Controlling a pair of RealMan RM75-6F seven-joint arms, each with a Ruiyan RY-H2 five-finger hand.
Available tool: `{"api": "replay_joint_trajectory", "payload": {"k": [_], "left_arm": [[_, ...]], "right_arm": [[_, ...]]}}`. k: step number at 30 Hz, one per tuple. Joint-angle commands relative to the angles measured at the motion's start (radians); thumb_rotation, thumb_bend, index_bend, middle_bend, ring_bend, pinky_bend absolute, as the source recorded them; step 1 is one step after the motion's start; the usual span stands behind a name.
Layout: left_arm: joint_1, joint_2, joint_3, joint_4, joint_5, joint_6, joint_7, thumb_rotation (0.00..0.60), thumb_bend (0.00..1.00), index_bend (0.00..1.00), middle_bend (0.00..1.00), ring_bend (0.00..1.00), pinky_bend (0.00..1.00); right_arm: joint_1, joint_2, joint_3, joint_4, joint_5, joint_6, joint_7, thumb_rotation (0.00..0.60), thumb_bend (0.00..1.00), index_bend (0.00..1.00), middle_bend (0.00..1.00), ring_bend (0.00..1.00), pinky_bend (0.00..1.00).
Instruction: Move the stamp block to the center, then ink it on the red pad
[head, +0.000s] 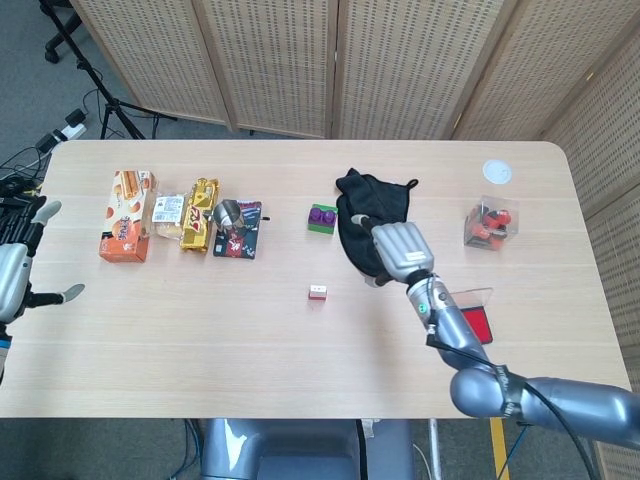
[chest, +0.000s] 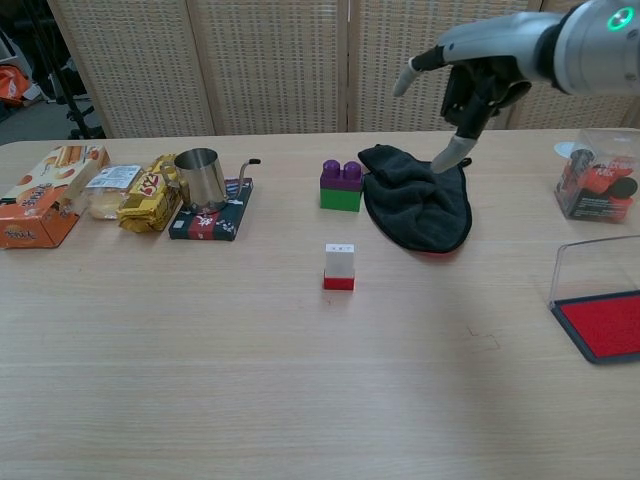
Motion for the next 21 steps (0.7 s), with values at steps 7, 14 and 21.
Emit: {"api": "replay_joint_trajectory", "payload": {"k": [7,14,21], "left_arm": [[-0.008,0.007,-0.011,0.012,-0.024,-0.045,-0.005,0.600,0.11,0.00,0.00,0.00,0.00],[-0.006,0.011,-0.015,0.011,-0.023,-0.062,-0.013,0.600,0.11,0.00,0.00,0.00,0.00],[-0.001,0.015,-0.015,0.007,-0.016,-0.069,-0.015,0.600,0.11,0.00,0.00,0.00,0.00]], "right_arm": [[0.109,-0.215,-0.035,0.159,0.117,0.068,-0.065,0.600,0.00,0.29,0.89,0.86,1.00],[0.114,-0.289,-0.053,0.204,0.107,0.084,-0.045,0.600,0.07,0.36,0.91,0.87,1.00],[0.110,-0.360,-0.061,0.267,0.051,0.086,-0.004,0.600,0.14,0.37,0.91,0.88,1.00]]}}
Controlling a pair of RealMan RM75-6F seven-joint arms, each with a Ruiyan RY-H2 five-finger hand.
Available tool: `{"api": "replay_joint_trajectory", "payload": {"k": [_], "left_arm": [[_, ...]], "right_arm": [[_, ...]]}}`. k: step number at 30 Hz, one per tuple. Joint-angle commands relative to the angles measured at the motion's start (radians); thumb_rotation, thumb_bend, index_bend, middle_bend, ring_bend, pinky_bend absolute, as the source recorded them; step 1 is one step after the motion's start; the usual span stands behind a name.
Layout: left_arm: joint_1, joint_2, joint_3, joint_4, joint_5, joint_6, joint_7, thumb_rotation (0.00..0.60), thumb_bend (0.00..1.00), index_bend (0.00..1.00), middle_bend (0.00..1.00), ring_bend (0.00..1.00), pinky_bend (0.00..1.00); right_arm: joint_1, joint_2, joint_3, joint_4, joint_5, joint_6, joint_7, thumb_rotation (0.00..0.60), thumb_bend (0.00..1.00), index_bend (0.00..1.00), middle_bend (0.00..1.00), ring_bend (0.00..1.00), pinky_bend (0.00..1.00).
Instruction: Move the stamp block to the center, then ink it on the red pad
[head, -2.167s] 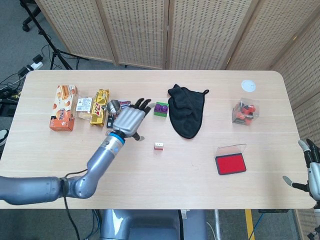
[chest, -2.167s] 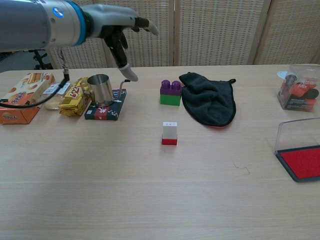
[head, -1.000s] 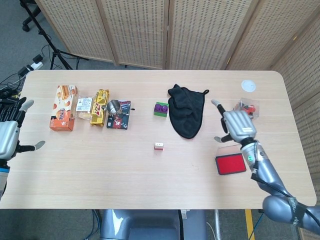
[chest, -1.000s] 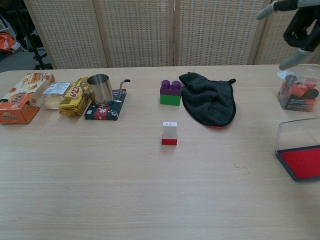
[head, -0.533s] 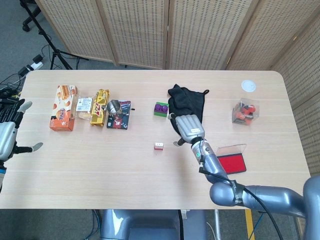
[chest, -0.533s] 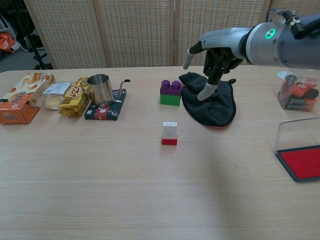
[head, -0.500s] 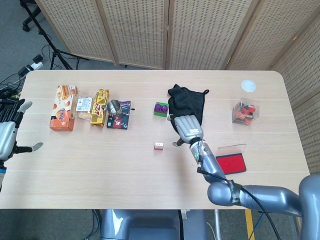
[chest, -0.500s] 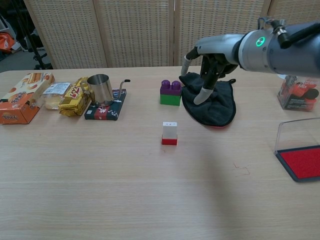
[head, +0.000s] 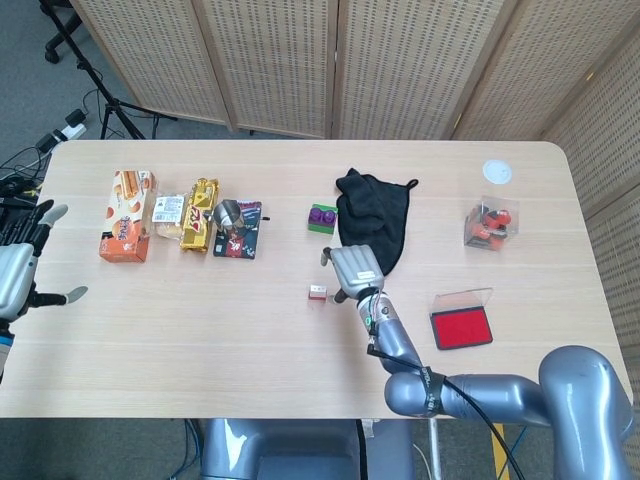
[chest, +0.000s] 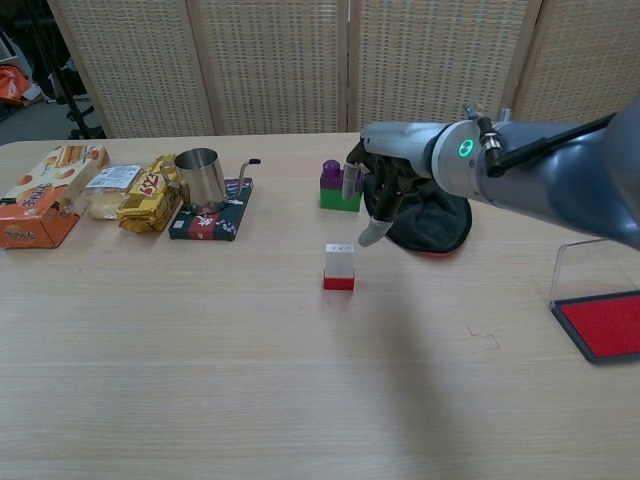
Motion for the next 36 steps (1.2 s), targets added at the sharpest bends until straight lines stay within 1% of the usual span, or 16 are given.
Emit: {"api": "replay_joint_trajectory", "payload": {"k": [1,5,8,15,18,26,30,36], "left_arm": [[0.002,0.001,0.000,-0.001,0.002,0.000,-0.001,0.600,0.11,0.00,0.00,0.00,0.00],[0.006,0.004,-0.003,-0.002,0.002,-0.002,-0.005,0.600,0.12,0.00,0.00,0.00,0.00],[0.007,0.005,-0.004,-0.002,0.003,-0.006,-0.005,0.600,0.12,0.00,0.00,0.00,0.00],[0.010,0.006,-0.007,-0.001,0.005,-0.010,-0.010,0.600,0.12,0.00,0.00,0.00,0.00],[0.011,0.008,-0.008,-0.001,0.006,-0.012,-0.012,0.600,0.12,0.00,0.00,0.00,0.00],[0.013,0.010,-0.013,0.003,0.002,-0.020,-0.020,0.600,0.12,0.00,0.00,0.00,0.00],[0.012,0.011,-0.015,0.005,0.000,-0.027,-0.024,0.600,0.12,0.00,0.00,0.00,0.00],[0.012,0.013,-0.017,0.007,0.000,-0.032,-0.030,0.600,0.12,0.00,0.00,0.00,0.00]], "right_arm": [[0.000,-0.033,-0.006,0.032,-0.019,-0.002,0.014,0.600,0.14,0.37,0.91,0.88,1.00],[-0.007,-0.077,-0.012,0.064,-0.054,0.001,0.039,0.600,0.16,0.37,0.92,0.89,1.00],[-0.006,-0.105,-0.021,0.093,-0.066,-0.001,0.036,0.600,0.20,0.37,0.92,0.88,1.00],[-0.006,-0.150,-0.017,0.156,-0.069,-0.016,0.036,0.600,0.26,0.38,0.92,0.88,1.00],[-0.004,-0.167,-0.012,0.182,-0.063,-0.028,0.033,0.600,0.26,0.40,0.92,0.89,1.00],[-0.001,-0.196,-0.001,0.224,-0.054,-0.051,0.023,0.600,0.26,0.42,0.92,0.89,1.00],[-0.003,-0.205,0.001,0.241,-0.055,-0.057,0.020,0.600,0.31,0.44,0.92,0.89,1.00],[-0.008,-0.212,0.011,0.251,-0.066,-0.062,0.027,0.600,0.34,0.46,0.93,0.89,1.00]]}}
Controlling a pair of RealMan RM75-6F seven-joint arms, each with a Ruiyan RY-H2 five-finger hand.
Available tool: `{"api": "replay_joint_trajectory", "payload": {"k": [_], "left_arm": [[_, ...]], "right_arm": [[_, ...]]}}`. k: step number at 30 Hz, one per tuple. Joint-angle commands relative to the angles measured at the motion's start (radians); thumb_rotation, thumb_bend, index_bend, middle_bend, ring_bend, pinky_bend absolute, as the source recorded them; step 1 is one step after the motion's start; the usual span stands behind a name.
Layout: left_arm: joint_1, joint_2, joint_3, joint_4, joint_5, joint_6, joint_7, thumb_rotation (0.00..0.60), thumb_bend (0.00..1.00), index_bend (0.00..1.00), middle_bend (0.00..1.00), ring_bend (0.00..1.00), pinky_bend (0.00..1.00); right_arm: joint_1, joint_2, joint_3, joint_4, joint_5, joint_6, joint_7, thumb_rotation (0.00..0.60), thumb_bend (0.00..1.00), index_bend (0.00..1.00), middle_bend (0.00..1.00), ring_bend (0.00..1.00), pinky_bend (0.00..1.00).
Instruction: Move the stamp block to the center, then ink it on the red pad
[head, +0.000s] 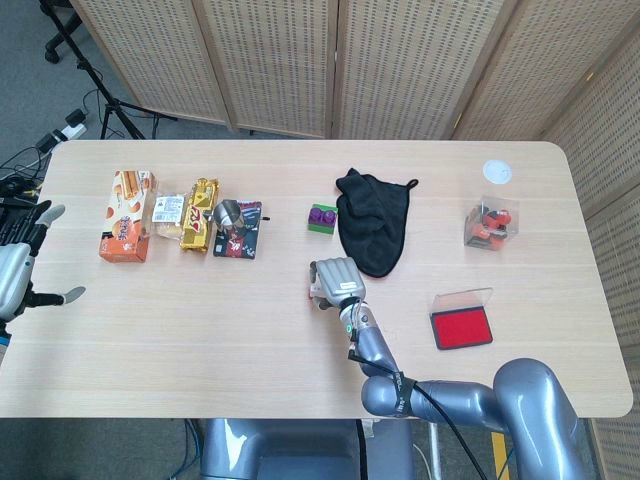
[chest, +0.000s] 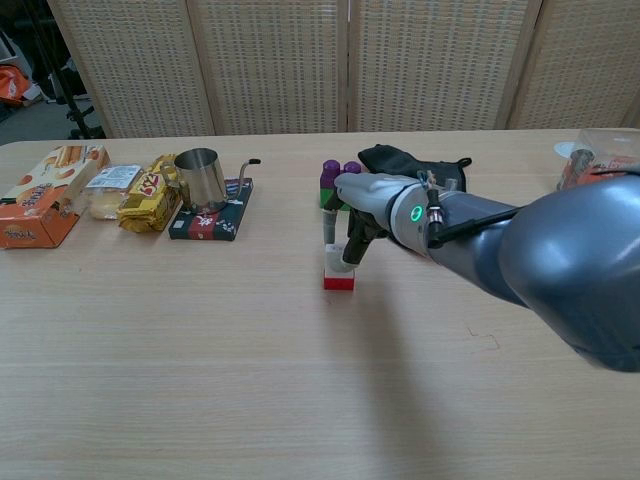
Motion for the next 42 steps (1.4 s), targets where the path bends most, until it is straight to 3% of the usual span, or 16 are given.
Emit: {"api": "replay_joint_trajectory", "payload": {"k": [1,27,34,42], "left_arm": [[0.001,0.001,0.000,-0.001,0.002,-0.001,-0.001,0.600,0.12,0.00,0.00,0.00,0.00],[0.004,0.003,-0.003,-0.002,0.005,-0.011,0.002,0.600,0.12,0.00,0.00,0.00,0.00],[0.000,-0.001,-0.002,-0.002,0.005,-0.020,0.008,0.600,0.12,0.00,0.00,0.00,0.00],[0.004,-0.005,0.004,-0.013,0.018,-0.011,0.026,0.600,0.12,0.00,0.00,0.00,0.00]], "right_arm": [[-0.002,-0.002,0.006,0.003,-0.004,-0.001,0.003,0.600,0.34,0.46,0.93,0.89,1.00],[-0.011,0.006,0.023,-0.023,-0.010,0.012,-0.041,0.600,0.44,0.57,0.94,0.90,1.00],[-0.052,0.126,0.018,-0.186,-0.102,0.056,-0.027,0.600,0.47,0.58,0.94,0.90,1.00],[-0.160,0.381,0.000,-0.426,-0.239,0.101,0.042,0.600,0.52,0.58,0.95,0.90,1.00]]}}
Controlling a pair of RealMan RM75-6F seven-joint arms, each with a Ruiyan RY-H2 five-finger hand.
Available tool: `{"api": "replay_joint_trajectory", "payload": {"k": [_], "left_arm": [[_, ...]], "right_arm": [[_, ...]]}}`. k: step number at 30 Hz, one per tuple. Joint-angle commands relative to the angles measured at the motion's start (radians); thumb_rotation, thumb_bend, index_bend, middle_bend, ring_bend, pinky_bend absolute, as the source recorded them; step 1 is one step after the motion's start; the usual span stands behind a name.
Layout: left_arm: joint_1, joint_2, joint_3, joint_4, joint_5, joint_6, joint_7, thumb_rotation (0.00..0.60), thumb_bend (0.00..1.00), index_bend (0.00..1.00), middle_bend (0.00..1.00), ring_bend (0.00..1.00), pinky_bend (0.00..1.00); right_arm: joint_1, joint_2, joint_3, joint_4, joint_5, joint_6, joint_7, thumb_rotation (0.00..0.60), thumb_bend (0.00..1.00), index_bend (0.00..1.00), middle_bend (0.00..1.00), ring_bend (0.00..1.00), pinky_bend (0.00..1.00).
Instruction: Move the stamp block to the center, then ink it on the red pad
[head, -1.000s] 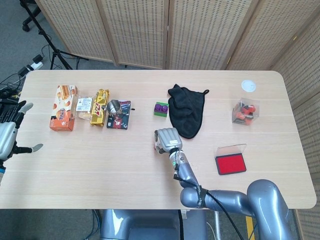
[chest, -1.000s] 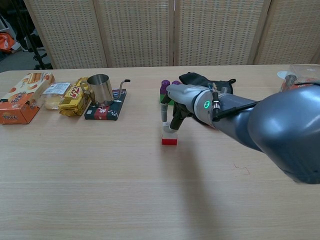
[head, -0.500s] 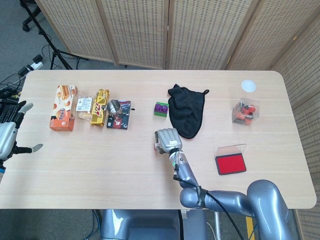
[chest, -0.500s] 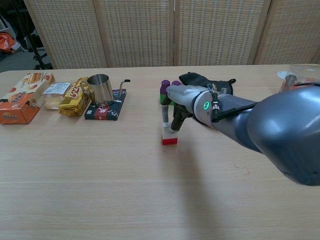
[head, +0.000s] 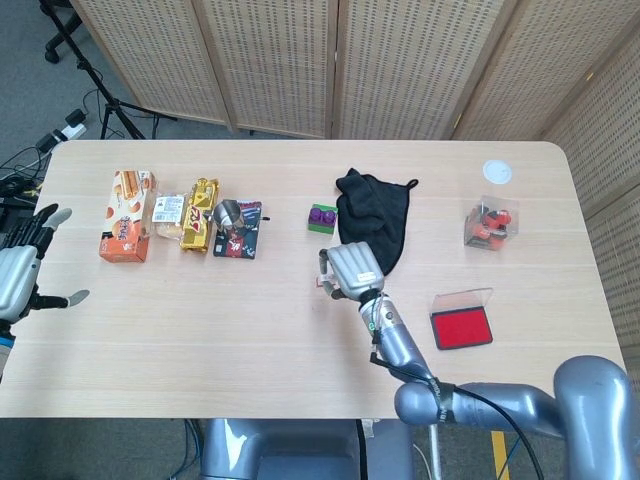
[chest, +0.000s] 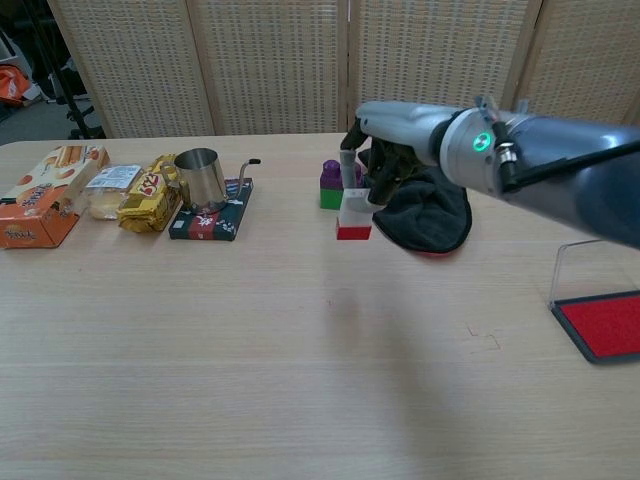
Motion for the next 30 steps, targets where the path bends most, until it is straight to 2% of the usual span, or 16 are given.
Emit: {"api": "replay_joint_trajectory", "payload": {"k": [1,8,14,18,23,30], "left_arm": [[0.000,-0.003,0.004,-0.005,0.005,0.002,0.010,0.600,0.12,0.00,0.00,0.00,0.00],[0.002,-0.015,0.011,-0.017,0.015,0.016,0.046,0.600,0.12,0.00,0.00,0.00,0.00],[0.004,-0.025,0.014,-0.024,0.013,0.027,0.072,0.600,0.12,0.00,0.00,0.00,0.00],[0.003,-0.031,0.016,-0.030,0.013,0.030,0.089,0.600,0.12,0.00,0.00,0.00,0.00],[0.003,-0.037,0.019,-0.033,0.014,0.034,0.103,0.600,0.12,0.00,0.00,0.00,0.00],[0.002,-0.043,0.024,-0.038,0.018,0.034,0.120,0.600,0.12,0.00,0.00,0.00,0.00]], "right_arm": [[-0.077,0.147,-0.018,-0.122,-0.090,0.029,0.055,0.600,0.52,0.58,0.95,0.90,1.00],[-0.220,0.381,-0.114,-0.218,-0.276,0.014,0.192,0.600,0.52,0.58,0.95,0.90,1.00],[-0.351,0.506,-0.214,-0.225,-0.469,0.023,0.371,0.600,0.52,0.58,0.95,0.90,1.00],[-0.419,0.546,-0.280,-0.191,-0.576,0.034,0.464,0.600,0.53,0.58,0.95,0.90,1.00],[-0.470,0.554,-0.328,-0.132,-0.644,0.028,0.554,0.600,0.56,0.58,0.96,0.90,1.00],[-0.501,0.482,-0.338,-0.020,-0.659,0.004,0.629,0.600,0.57,0.58,0.96,0.90,1.00]]}}
